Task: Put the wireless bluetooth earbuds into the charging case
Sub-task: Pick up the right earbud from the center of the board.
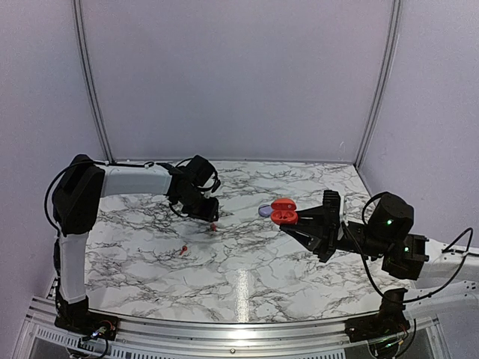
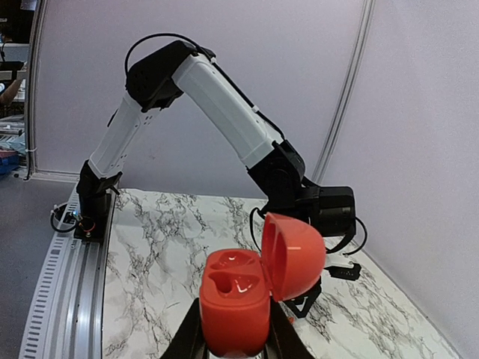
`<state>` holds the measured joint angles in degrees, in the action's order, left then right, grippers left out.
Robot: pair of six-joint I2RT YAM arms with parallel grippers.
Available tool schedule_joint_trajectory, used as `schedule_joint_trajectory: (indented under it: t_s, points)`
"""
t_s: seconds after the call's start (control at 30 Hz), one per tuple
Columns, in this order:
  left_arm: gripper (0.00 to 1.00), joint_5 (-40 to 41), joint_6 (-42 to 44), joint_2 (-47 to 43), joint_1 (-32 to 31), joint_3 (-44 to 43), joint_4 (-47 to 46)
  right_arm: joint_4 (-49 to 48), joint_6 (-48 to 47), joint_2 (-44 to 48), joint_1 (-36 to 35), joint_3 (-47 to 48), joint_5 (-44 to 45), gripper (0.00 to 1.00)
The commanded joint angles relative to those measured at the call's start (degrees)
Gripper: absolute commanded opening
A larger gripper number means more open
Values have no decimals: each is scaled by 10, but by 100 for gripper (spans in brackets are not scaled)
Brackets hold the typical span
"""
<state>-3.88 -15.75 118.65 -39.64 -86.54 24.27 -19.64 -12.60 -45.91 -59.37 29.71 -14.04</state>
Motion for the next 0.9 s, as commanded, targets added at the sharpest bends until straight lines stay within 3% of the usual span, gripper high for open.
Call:
schedule_joint_trajectory:
  t_s: [0.0, 0.87]
  points:
    - [39, 12, 19, 37, 1, -40, 47, -7, 7, 1, -4, 8, 0, 0]
    - [22, 12, 54, 53, -24, -33, 69, -1, 6, 1, -4, 12, 4, 0]
